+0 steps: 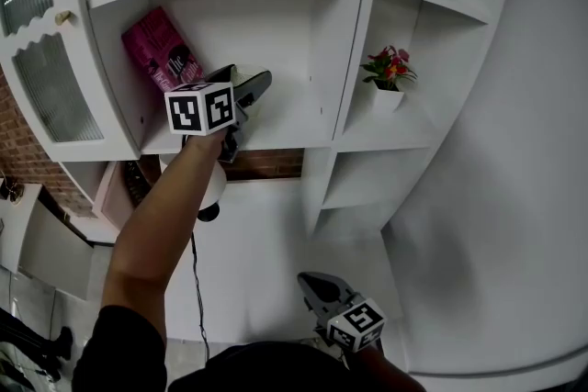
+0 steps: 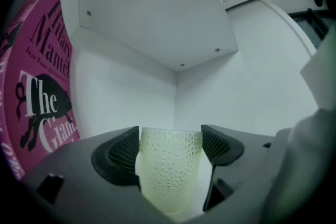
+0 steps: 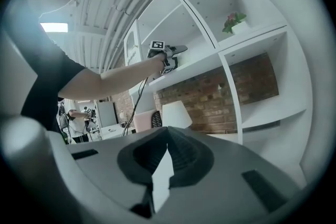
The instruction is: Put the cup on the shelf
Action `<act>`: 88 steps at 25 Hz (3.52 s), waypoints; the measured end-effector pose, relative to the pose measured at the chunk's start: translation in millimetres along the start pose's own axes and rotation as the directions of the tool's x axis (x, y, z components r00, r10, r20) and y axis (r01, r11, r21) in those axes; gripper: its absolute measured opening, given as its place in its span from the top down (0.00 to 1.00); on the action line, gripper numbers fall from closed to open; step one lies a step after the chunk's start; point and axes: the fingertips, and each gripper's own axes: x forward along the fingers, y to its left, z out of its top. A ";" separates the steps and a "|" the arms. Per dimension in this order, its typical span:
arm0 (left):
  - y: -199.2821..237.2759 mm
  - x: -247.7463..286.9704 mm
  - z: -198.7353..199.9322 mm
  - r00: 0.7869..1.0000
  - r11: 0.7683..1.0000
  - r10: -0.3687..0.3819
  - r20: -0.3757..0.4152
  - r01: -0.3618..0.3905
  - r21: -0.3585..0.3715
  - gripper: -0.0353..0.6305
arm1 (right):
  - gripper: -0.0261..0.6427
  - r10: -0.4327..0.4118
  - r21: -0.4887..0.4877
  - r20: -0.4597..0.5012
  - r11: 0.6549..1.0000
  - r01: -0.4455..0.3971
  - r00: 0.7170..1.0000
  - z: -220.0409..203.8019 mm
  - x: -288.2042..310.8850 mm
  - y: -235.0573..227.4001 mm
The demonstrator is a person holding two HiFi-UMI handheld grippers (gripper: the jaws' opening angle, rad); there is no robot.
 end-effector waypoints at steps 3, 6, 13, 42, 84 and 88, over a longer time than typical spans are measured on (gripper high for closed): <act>0.3 5.0 0.2 1.000 1.000 0.008 -0.002 -0.008 0.026 0.39 | 0.95 0.006 -0.003 -0.008 1.000 -0.006 1.000 -1.8 1.4 -0.6; 2.0 7.5 -3.9 0.999 0.999 0.018 -0.031 -0.016 0.047 0.39 | 0.95 0.014 -0.002 -0.009 1.000 -0.014 1.000 -0.9 2.9 1.3; 5.5 -3.8 -6.0 0.998 0.997 0.030 -0.048 -0.026 0.074 0.39 | 0.95 0.035 -0.001 -0.016 0.999 -0.035 0.999 -3.1 6.3 7.7; -4.6 -111.5 11.4 0.994 0.998 0.059 0.093 -0.061 0.022 0.79 | 0.95 0.077 -0.062 0.002 0.995 -0.077 0.997 9.2 17.1 40.0; -95.6 -311.7 -226.1 0.980 0.995 0.103 -0.170 -0.104 0.000 0.94 | 0.96 0.092 -0.059 0.050 0.994 -0.089 0.995 20.9 53.1 66.2; -105.1 -315.1 -230.8 0.985 0.996 0.084 -0.148 -0.089 -0.028 0.94 | 0.95 0.107 -0.072 0.041 0.992 -0.104 0.993 19.9 52.8 73.2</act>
